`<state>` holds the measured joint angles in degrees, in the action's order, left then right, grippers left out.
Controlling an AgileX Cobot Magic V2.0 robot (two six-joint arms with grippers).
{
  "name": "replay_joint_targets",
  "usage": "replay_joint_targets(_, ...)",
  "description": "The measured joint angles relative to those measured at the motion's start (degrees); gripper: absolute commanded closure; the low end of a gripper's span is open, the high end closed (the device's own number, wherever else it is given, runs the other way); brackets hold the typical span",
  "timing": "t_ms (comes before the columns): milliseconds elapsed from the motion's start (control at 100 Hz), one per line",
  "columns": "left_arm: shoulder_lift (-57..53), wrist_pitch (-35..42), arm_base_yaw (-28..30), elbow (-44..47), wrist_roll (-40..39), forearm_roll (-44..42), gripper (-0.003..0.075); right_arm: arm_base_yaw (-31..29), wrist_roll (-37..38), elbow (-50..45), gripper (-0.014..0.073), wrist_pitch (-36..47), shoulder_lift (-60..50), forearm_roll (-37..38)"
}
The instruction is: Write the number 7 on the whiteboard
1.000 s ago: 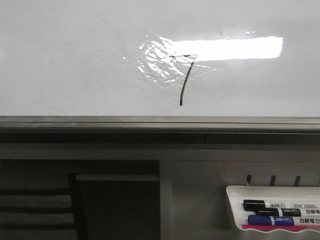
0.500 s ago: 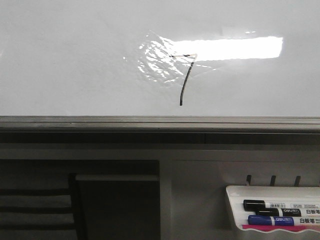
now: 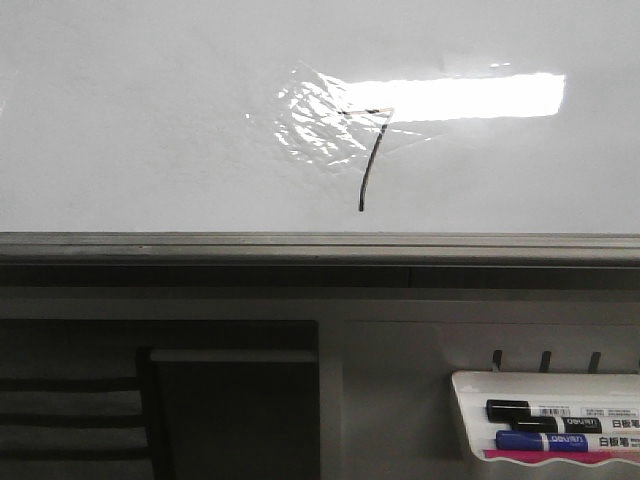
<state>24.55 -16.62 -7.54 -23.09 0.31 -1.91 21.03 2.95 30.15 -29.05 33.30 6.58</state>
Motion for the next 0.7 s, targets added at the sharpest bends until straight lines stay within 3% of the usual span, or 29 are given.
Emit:
replay_joint_targets(150, -8.7, 4.1, 2.3, 7.2, 0.0, 0.5, 0.0741, 0.0, 0.0, 0.0, 0.0665, 0.0, 0.0, 0.0)
replay_joint_targets(440, -24.6, 5.1, 5.1, 22.7, -0.3, 3.4, 0.0741, 0.0, 0.0, 0.0, 0.0665, -0.1, 0.0, 0.0)
replay_joint_targets(700, -24.8, 7.2, 5.1, 23.1, -0.3, 5.1, 0.0741, 0.0, 0.0, 0.0, 0.0665, -0.2, 0.0, 0.0)
